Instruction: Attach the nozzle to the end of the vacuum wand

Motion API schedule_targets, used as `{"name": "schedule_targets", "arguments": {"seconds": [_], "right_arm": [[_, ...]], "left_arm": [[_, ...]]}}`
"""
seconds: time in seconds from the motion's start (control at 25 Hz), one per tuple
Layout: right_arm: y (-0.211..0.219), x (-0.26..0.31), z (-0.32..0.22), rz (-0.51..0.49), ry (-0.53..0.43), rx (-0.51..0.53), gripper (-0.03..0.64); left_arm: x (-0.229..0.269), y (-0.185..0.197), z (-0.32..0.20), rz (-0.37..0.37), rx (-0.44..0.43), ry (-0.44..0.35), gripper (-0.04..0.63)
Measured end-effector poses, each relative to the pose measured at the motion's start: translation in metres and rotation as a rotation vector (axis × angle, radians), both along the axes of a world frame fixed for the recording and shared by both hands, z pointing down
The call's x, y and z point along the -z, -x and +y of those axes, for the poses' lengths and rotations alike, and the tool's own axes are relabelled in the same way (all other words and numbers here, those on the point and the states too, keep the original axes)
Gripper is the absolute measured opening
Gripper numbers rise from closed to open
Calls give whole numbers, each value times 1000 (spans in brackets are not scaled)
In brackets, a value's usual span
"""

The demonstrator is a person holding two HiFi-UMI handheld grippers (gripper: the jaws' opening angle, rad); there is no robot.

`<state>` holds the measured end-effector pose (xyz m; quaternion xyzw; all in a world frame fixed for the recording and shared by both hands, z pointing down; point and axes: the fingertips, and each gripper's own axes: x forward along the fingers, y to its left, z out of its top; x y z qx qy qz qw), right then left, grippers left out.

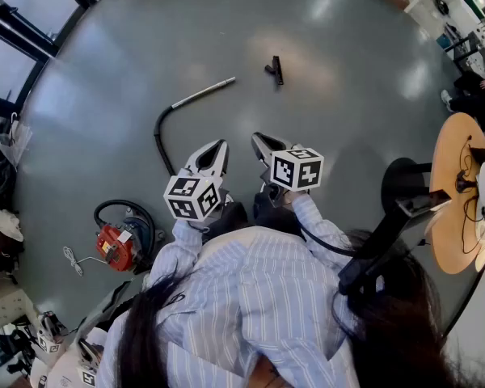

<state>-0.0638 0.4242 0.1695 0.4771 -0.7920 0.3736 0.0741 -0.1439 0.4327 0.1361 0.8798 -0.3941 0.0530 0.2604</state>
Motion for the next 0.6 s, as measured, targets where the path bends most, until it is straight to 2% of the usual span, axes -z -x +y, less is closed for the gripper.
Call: {"name": "schedule_targets", "arguments": {"seconds": [0.6], "right_arm": [[-22, 7, 0, 8, -21, -22, 17]], "left_arm": [[2, -18, 0, -37, -8, -10, 6]]}}
